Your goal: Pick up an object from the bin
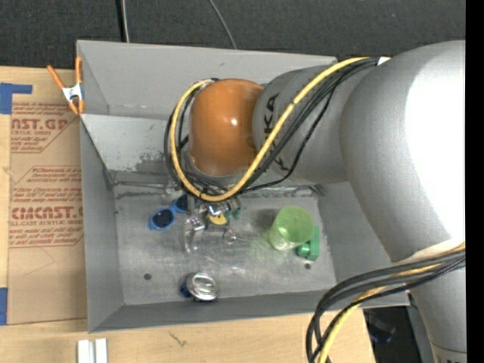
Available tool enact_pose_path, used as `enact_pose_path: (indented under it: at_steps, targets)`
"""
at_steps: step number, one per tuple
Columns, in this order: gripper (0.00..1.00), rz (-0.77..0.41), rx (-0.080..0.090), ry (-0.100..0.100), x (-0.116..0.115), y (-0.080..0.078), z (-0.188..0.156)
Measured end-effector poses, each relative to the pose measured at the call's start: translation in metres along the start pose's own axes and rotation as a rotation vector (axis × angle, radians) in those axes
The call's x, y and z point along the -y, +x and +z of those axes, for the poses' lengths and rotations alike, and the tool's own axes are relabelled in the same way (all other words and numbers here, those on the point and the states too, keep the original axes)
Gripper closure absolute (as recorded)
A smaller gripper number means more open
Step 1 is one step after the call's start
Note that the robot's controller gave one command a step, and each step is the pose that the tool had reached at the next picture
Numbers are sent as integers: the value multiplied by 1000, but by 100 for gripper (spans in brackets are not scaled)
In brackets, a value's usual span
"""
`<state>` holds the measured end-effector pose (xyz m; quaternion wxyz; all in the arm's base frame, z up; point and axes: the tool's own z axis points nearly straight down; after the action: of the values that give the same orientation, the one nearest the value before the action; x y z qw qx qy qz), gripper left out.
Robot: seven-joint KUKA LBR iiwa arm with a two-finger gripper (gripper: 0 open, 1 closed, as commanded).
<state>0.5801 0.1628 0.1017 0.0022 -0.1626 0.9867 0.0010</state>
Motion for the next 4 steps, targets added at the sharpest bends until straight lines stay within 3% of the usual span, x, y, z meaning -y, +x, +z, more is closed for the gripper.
enact_pose_path:
  at_steps: [1, 2, 3, 4]
  targets:
    - [0, 65, -4, 0, 12, 8, 2]
    - [0, 5, -2, 3, 1, -13, 28]
    - [0, 6, 1, 0, 1, -15, 26]
    - [100, 6, 5, 0, 1, -17, 23]
